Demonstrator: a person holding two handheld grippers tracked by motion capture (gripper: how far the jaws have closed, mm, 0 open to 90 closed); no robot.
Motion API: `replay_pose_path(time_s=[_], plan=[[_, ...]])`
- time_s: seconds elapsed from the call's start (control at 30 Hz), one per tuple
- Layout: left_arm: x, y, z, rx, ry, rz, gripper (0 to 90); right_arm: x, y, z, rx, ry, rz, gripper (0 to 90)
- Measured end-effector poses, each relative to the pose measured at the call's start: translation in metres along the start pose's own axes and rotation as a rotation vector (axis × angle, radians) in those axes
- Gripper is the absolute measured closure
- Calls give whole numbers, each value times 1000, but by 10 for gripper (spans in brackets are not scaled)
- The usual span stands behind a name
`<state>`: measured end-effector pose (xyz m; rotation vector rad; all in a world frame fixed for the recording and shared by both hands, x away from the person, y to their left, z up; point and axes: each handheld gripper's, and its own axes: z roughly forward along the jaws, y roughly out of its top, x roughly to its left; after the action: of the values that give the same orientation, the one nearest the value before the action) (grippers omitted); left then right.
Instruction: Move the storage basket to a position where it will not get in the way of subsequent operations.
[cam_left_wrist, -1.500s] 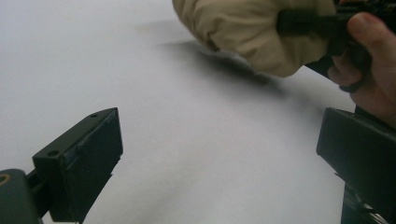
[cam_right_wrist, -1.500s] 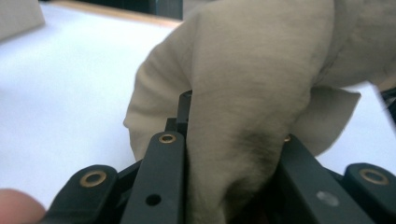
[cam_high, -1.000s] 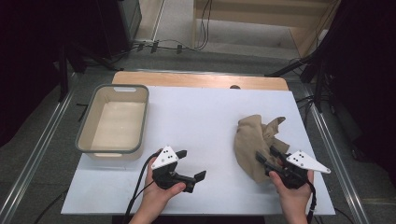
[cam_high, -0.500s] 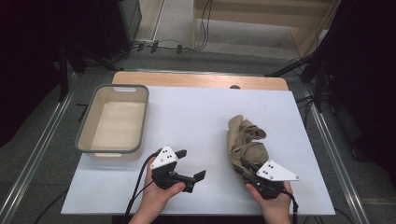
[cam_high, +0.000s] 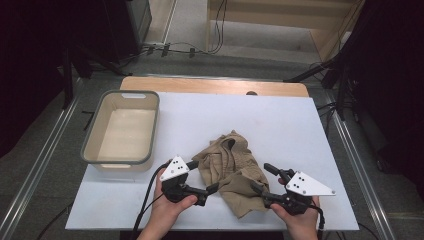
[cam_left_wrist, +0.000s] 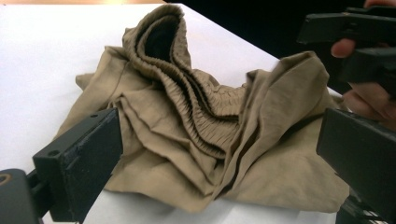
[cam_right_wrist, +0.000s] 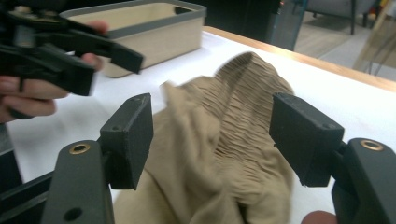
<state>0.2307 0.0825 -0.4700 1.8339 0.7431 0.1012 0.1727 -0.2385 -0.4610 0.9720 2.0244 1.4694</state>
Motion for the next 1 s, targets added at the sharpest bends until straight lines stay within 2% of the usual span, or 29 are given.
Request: replay_pose_path(time_s=[0.1,0.13,0.17,0.2,0.23,0.27,0.3,0.33,0.37,0.4,0.43,0.47,0.5,0.53,0.57,0.6,0.63,0.7,0.77,0.87,0.9,0.93,0.97,1.0], plan=[[-4,-2,5,13,-21,11,49,-12,-6,0,4,-11,50,288],[-4,-2,5,13,-21,11,54,-12,-6,0,4,-11,50,288],[-4,-3,7,18,-22,14,55,-13,-9,4,25,9,61,301],[-4,-3,7,18,-22,14,56,-13,-9,4,25,9,61,301],[-4,-4,8,22,-18,15,62,-11,-12,12,70,44,65,310],[-4,-4,8,22,-18,15,74,-11,-12,12,70,44,65,310],[-3,-4,8,20,-18,14,74,-9,-14,15,90,56,57,344],[-2,-4,7,16,-12,8,77,-3,-17,22,124,87,43,470],[-2,-4,7,16,-12,8,78,-3,-17,22,124,87,43,470],[-2,-4,6,12,-12,7,91,4,-18,28,154,123,18,627],[-1,-4,4,0,-13,2,110,9,-18,30,168,141,2,686],[-1,-4,4,0,-13,2,112,9,-18,30,168,141,2,686],[0,-4,3,-4,-13,2,120,17,-18,35,191,176,-30,783],[0,-4,3,-4,-13,2,135,17,-18,35,191,176,-30,783],[0,-5,4,-8,-17,-3,143,27,-18,40,215,215,-62,810],[0,-5,4,-8,-17,-3,152,27,-18,40,215,215,-62,810],[0,-5,4,-3,-14,3,152,31,-19,42,224,237,-83,810],[-1,-8,7,10,0,15,231,42,-21,47,253,280,-121,781],[-1,-10,9,28,17,26,265,43,-20,47,251,292,-124,746],[2,-15,13,55,5,7,380,40,-15,41,188,339,-93,558],[2,-20,18,87,-4,6,448,33,-10,33,130,333,-64,501],[2,-20,18,87,-4,6,481,33,-10,33,130,333,-64,501],[0,-24,25,123,-20,15,506,23,-6,23,76,297,-33,456],[0,-24,25,123,-20,15,530,23,-6,23,76,297,-33,456]])
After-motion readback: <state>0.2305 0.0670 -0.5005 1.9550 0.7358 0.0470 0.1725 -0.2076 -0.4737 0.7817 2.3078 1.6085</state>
